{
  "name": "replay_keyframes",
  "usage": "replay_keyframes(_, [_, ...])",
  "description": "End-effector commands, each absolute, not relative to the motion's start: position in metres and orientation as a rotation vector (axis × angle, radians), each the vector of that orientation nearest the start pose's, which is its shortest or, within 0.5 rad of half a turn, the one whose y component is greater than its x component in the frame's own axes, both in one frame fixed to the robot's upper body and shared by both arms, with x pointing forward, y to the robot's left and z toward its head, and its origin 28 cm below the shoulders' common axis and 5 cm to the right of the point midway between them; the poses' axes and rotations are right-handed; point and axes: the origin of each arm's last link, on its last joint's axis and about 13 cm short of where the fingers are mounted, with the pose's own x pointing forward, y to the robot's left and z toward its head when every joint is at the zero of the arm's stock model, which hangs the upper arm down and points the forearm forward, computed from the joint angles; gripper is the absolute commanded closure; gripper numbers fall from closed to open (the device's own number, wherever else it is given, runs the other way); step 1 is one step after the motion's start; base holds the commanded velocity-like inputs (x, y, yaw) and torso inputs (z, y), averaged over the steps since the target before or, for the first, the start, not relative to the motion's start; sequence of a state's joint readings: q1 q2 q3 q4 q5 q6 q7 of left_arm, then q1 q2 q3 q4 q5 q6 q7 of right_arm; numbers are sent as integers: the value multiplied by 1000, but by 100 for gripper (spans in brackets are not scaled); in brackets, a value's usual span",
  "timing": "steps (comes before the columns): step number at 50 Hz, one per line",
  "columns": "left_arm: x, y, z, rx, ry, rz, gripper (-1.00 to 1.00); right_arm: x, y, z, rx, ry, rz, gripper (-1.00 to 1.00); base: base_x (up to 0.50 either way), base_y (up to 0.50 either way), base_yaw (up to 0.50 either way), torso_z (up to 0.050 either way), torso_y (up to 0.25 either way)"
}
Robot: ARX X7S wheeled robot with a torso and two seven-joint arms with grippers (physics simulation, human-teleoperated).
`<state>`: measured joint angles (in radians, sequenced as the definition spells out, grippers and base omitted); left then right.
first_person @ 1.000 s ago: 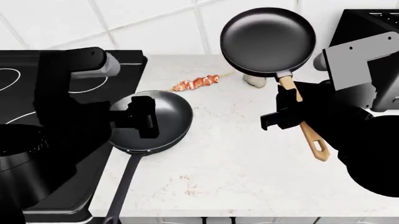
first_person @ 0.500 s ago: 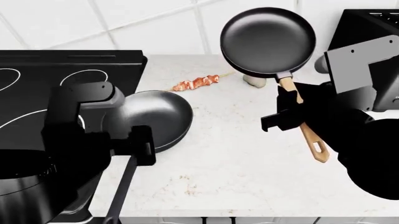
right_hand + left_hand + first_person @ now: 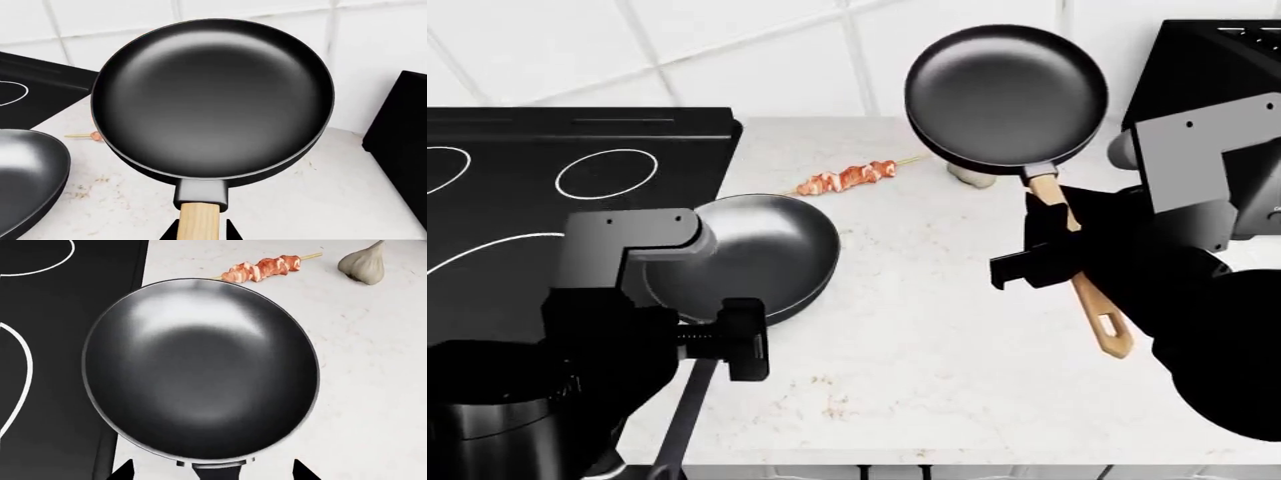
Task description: Place both pans onto different burners. Then place the garlic and the skewer on different pans.
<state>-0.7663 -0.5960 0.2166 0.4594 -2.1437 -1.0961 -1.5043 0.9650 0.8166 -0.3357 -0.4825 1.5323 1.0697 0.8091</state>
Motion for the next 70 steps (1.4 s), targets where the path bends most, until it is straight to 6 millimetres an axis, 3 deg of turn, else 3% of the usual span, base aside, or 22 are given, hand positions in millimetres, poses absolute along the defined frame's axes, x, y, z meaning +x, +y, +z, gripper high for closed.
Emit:
replay_keyframes(1, [196,213,234,-80,583,-119,-100,232,-151,275,-163,64,86,100,0,0,0,0,0])
replay_keyframes(55, [202,204,215,-42,694,-127,-100,224,-160,267,-130,58,52,100,0,0,0,1,2])
replay_keyframes(56, [202,204,216,-45,684,-130,100,224,-160,267,-130,56,52,100,0,0,0,0,0])
replay_keyframes(70, [196,205,228,-83,596,-159,100,223,-159,269,-134,50,53,100,0,0,0,1,2])
